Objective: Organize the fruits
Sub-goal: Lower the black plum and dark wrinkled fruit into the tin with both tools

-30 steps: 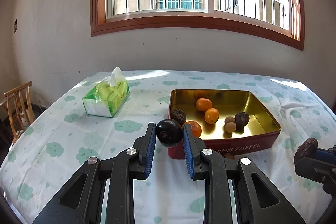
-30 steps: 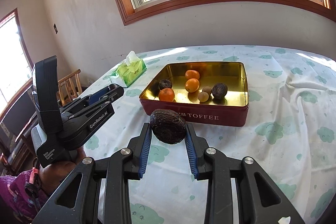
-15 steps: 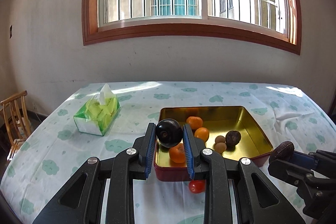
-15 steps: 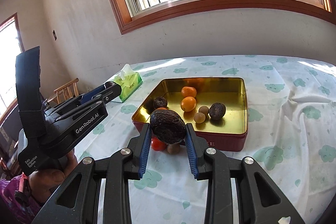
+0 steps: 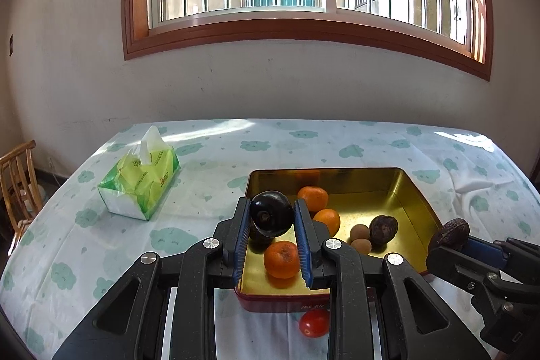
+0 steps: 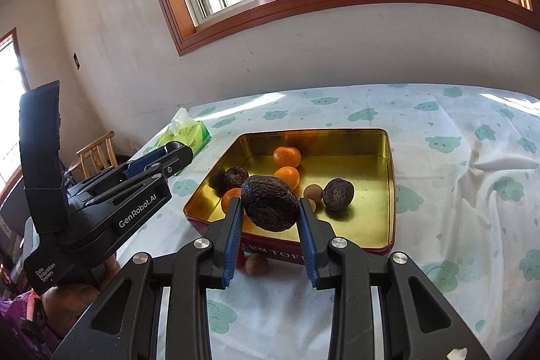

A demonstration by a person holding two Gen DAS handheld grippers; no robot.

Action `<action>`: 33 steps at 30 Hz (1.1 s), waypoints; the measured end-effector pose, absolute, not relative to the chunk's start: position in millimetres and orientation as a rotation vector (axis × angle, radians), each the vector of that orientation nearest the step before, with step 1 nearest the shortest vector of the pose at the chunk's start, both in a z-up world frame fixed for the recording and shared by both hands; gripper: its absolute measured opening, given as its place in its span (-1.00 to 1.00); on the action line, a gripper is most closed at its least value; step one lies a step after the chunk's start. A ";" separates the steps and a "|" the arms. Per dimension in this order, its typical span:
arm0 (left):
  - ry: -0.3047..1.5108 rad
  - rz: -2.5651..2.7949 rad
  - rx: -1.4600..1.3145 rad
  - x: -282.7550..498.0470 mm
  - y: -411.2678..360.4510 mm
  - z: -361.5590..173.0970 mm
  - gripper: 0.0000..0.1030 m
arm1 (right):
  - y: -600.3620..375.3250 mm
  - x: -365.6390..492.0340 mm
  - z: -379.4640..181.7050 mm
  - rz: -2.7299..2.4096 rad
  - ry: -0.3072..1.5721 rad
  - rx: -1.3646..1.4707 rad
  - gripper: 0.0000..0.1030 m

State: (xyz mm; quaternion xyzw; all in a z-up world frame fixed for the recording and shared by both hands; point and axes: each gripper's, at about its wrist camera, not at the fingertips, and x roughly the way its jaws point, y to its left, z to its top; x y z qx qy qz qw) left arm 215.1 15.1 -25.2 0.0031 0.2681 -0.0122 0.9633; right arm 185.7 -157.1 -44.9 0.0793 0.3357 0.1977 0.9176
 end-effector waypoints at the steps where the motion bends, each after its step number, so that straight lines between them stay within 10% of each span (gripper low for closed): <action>1: 0.545 -0.026 0.008 218.2 14.3 -25.9 -0.49 | -156.6 188.7 -46.1 0.406 0.693 0.164 -0.41; 33: 0.606 -0.029 0.026 266.3 3.5 -52.4 -0.48 | -159.2 232.2 -68.5 0.409 0.733 0.202 -0.41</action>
